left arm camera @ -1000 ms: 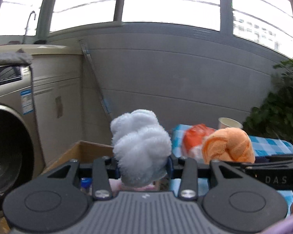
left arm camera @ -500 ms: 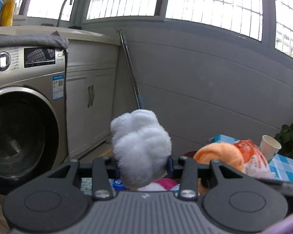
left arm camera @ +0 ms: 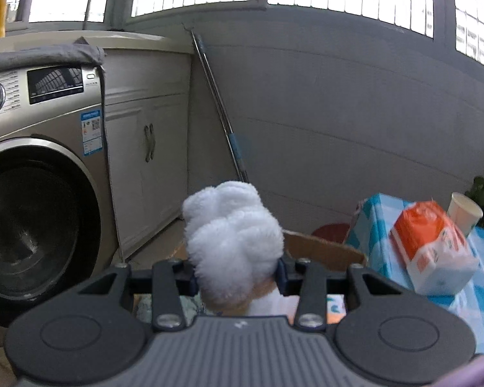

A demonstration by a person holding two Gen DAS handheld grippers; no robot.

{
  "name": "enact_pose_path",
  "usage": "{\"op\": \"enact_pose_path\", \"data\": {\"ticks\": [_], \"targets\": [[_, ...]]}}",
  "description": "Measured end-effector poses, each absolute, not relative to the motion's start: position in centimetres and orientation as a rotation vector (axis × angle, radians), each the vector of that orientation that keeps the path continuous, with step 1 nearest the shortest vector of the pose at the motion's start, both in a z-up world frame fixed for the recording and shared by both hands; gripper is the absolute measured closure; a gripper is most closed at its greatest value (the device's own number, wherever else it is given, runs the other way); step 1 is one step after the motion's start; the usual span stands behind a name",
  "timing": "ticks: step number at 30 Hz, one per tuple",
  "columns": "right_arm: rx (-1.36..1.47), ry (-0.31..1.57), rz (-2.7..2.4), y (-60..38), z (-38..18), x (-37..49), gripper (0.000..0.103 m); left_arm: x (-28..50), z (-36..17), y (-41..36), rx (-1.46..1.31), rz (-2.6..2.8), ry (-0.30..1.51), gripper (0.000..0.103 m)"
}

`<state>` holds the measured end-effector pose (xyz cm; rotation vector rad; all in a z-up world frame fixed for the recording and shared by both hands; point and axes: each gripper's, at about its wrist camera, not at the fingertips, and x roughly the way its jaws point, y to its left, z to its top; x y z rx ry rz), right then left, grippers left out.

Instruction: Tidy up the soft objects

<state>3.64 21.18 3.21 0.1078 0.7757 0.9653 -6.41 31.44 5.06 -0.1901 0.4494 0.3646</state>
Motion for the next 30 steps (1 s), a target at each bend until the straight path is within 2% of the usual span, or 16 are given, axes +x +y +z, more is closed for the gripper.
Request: {"op": "enact_pose_path", "data": {"ticks": [4,6,7,18,23,30], "targets": [[0.086,0.788,0.964,21.0,2.8,2.0,0.020,-6.2,4.5,31.5,-0.170,0.348,0.485,0.056],[0.103,0.785,0.969,20.3,3.0,1.9,0.008,-6.1,4.2,31.6,-0.164,0.350,0.506,0.042],[0.118,0.781,0.976,19.9,3.3,1.8,0.004,-6.0,4.2,31.6,-0.162,0.348,0.514,0.041],[0.111,0.645,0.709,11.8,7.0,-1.4,0.002,-7.8,5.3,28.8,-0.114,0.309,0.458,0.008],[0.082,0.613,0.531,8.9,7.3,-1.8,0.000,-9.3,5.9,26.9,-0.120,0.293,0.426,0.001],[0.068,0.561,0.395,5.6,7.9,-3.3,0.000,-11.2,6.2,22.8,-0.087,0.230,0.416,0.001]]}}
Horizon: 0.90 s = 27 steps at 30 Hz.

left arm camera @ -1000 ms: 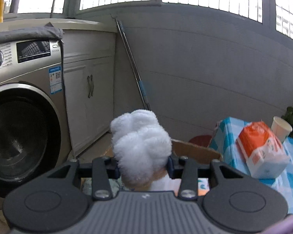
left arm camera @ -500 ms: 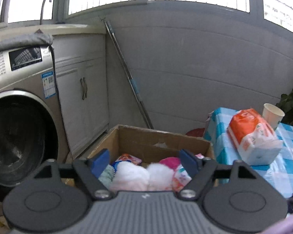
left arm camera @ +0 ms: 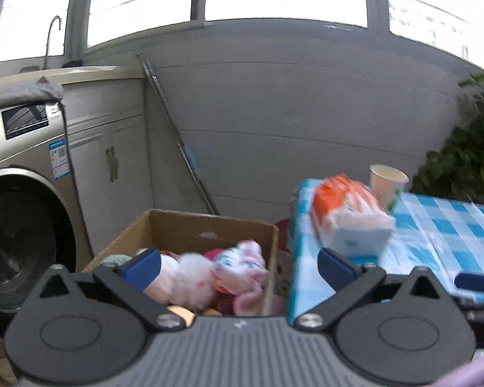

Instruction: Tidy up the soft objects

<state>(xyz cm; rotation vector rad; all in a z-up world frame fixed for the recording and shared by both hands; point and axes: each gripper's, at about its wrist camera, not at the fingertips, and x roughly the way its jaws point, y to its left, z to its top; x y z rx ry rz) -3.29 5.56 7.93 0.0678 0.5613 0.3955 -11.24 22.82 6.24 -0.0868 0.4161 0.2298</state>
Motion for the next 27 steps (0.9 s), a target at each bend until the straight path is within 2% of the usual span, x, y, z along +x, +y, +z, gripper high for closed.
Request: {"op": "enact_pose_path", "data": {"ticks": [27], "targets": [[0.078,0.486,0.232,-2.9,9.4,-11.5,0.000,-18.3,6.6,11.1,-0.019,0.085,0.438,0.001]]}}
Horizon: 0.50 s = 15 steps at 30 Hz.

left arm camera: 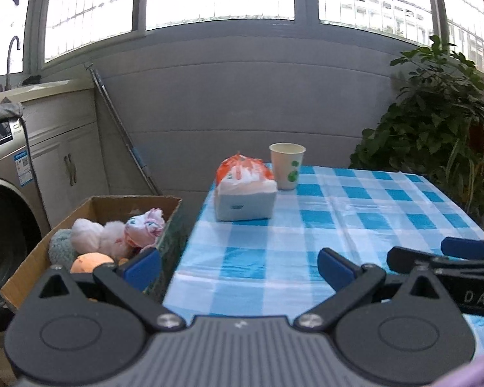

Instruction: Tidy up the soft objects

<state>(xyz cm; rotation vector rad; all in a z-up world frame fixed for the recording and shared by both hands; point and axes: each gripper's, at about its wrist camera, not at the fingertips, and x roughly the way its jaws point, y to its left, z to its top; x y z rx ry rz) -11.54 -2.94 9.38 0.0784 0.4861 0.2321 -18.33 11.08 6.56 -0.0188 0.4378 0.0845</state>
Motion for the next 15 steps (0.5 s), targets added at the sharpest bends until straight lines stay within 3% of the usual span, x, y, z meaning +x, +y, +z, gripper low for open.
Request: {"op": "enact_pose_path", "data": {"ticks": [15], "targets": [[0.092,0.458,0.183,-4.8,9.5,-13.7,0.000,-20.1,7.1,7.7,0.028,0.084,0.408,0.001]]}}
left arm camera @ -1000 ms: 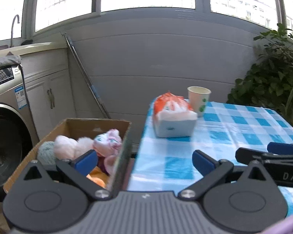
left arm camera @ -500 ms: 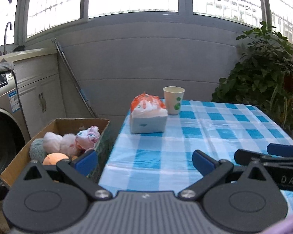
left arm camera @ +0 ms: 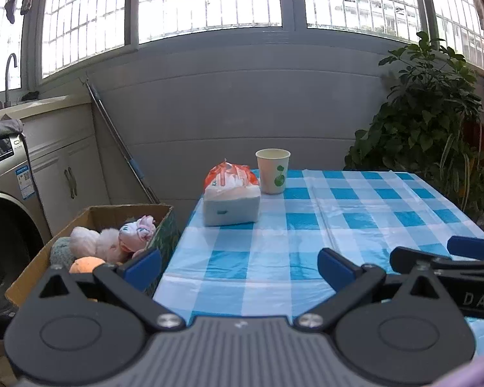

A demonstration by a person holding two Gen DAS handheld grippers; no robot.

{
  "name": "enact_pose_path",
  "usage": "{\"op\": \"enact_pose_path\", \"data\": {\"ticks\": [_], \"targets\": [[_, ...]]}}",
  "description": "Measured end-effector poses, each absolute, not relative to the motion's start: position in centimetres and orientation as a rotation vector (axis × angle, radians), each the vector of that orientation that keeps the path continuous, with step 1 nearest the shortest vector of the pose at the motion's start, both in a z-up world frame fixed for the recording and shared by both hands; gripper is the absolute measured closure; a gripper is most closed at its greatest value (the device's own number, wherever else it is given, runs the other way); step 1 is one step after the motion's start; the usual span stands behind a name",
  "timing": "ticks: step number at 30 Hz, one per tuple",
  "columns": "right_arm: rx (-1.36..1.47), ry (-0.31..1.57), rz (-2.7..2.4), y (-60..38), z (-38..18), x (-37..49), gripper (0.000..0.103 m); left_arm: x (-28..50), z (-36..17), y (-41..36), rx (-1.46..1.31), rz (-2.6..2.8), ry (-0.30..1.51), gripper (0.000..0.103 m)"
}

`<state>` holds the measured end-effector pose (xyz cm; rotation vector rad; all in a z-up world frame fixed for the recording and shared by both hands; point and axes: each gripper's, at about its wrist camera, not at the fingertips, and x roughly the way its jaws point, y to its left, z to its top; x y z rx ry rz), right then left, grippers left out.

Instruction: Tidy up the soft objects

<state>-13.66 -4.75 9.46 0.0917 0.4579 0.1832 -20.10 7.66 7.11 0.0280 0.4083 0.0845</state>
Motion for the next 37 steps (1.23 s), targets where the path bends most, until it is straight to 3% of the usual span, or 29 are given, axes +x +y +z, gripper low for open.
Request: {"op": "enact_pose_path", "data": {"ticks": [37], "targets": [[0.119,0.532,0.147,-6.2,5.5,-10.6,0.000,-16.7,3.6,6.3,-0.009,0.094,0.483,0.001]]}}
